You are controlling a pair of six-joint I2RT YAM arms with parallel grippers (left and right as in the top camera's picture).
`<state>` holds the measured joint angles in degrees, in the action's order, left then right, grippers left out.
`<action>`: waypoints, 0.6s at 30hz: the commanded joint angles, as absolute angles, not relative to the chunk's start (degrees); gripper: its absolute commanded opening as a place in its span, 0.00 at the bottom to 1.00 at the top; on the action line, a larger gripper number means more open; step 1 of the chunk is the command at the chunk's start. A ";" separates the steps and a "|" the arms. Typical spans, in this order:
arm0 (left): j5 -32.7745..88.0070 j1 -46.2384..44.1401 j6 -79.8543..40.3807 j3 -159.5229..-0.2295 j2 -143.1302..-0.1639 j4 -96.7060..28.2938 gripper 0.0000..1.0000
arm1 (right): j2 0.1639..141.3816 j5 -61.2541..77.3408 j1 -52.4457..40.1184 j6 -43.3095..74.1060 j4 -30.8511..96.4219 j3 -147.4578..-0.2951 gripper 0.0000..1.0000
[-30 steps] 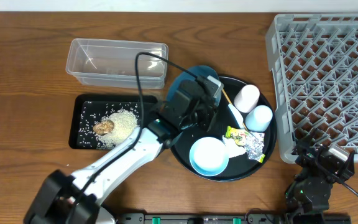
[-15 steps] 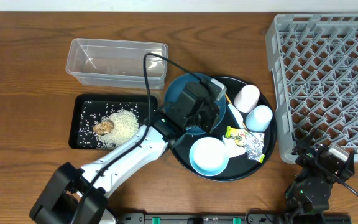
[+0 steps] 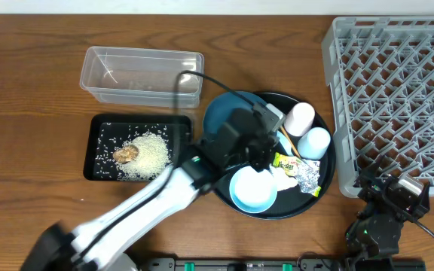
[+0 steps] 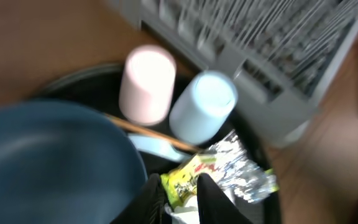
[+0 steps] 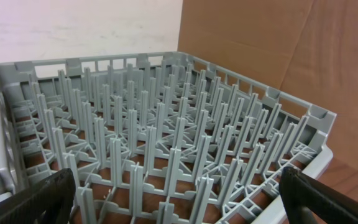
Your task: Sort waste into correct bins and load items into the dishwasher rack
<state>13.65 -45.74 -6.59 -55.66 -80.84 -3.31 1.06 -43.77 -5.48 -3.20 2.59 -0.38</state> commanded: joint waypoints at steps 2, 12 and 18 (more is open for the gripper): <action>6.33 -44.49 -6.70 -55.86 -68.12 -8.23 0.22 | 0.93 -44.38 -5.61 -3.49 2.98 -0.32 0.99; -23.94 -35.18 -17.06 -55.83 -43.48 -35.77 0.65 | 0.93 -44.38 -5.61 -3.49 2.98 -0.32 0.99; -29.61 -26.68 -26.94 -55.83 -36.42 -47.68 0.91 | 0.93 -44.40 -5.61 -3.49 2.98 -0.32 0.99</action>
